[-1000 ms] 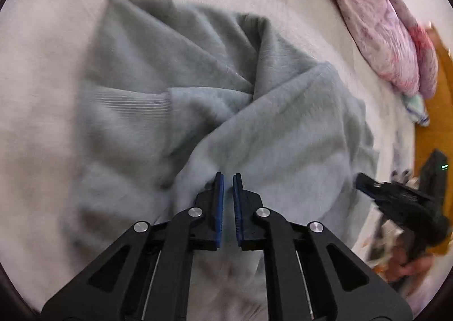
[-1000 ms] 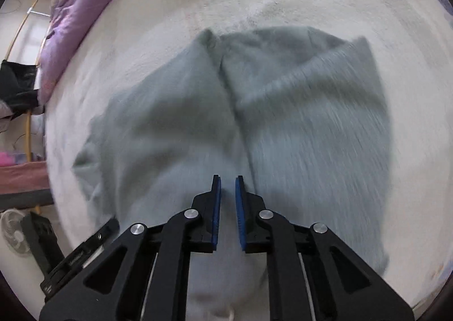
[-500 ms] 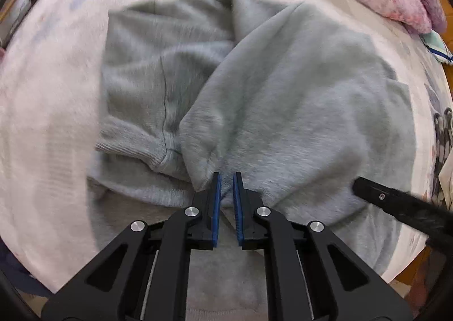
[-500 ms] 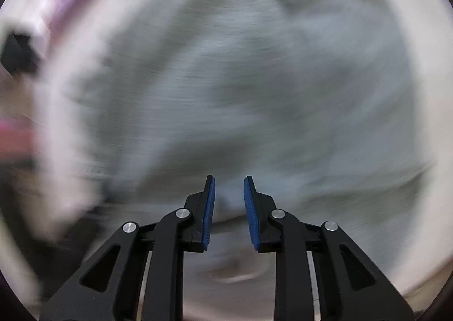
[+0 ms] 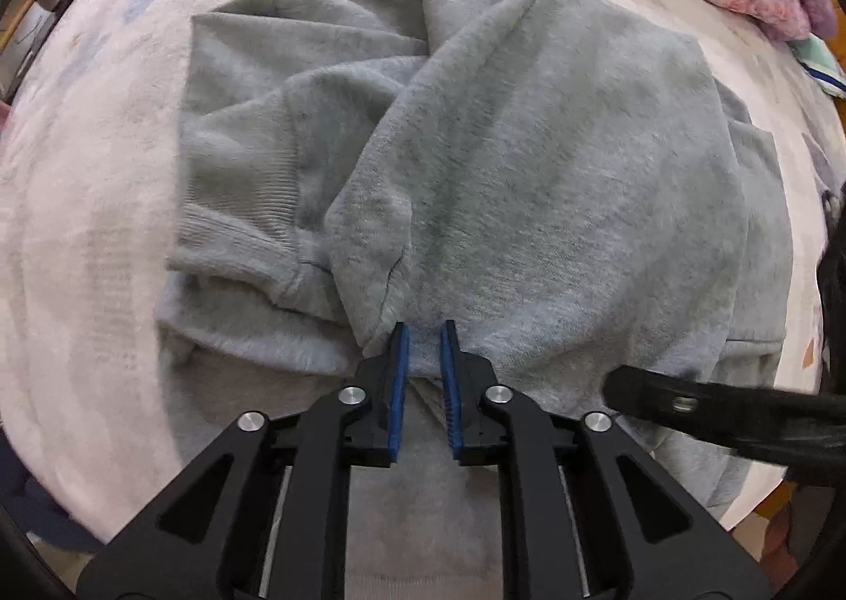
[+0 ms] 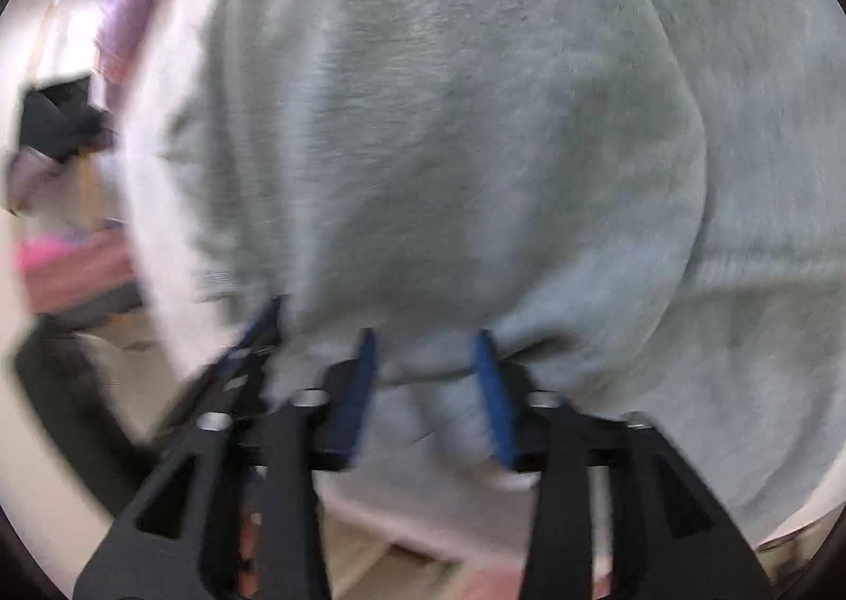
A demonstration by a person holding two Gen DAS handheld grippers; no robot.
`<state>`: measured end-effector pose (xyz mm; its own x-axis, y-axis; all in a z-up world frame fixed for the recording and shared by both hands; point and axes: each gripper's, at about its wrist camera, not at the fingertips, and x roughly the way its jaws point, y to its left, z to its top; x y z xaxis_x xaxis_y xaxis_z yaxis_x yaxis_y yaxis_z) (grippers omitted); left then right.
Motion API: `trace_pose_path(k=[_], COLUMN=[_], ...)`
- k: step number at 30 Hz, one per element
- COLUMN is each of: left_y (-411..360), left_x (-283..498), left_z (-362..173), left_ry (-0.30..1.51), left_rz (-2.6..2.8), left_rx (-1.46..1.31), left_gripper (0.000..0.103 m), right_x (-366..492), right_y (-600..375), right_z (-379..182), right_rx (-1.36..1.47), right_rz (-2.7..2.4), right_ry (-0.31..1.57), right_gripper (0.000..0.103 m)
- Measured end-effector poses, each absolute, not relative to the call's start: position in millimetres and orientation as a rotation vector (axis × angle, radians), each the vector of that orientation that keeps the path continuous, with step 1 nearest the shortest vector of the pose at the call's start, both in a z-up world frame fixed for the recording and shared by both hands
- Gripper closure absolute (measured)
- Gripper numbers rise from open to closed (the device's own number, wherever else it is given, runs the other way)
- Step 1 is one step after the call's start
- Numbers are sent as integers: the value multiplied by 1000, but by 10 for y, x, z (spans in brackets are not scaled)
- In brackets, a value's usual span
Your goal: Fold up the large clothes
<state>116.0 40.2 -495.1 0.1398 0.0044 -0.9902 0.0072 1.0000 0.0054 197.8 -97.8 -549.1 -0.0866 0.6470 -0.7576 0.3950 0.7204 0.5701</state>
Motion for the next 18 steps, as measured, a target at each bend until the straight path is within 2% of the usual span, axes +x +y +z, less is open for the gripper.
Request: trace_pose_path(k=[2,4,8,12,18], left_y=[328,326,380,497,547], left_x=[1220,1218,1204,1133,1254], left_z=[-4796,-4644,-4363,-4162,-4021], left_ry=[1412,1391,1363,1324,1281], left_rz=[23,34,41,71,92], left_rx=[29,17,7,34,81], left_gripper=[75,28,27,26,24], right_x=[1999,2016,1932,1781,1647], right_y=[-1109,-1253,-1466,-1709,-2075], right_z=[-5325,-5198,-5006,-4866,-4659], right_rx=[806,772,821,822,926], right_rz=[225,207,152,94,10], right_ry=[1679,1675,1672,1639,1616], right_gripper=[36,28,19,14,13])
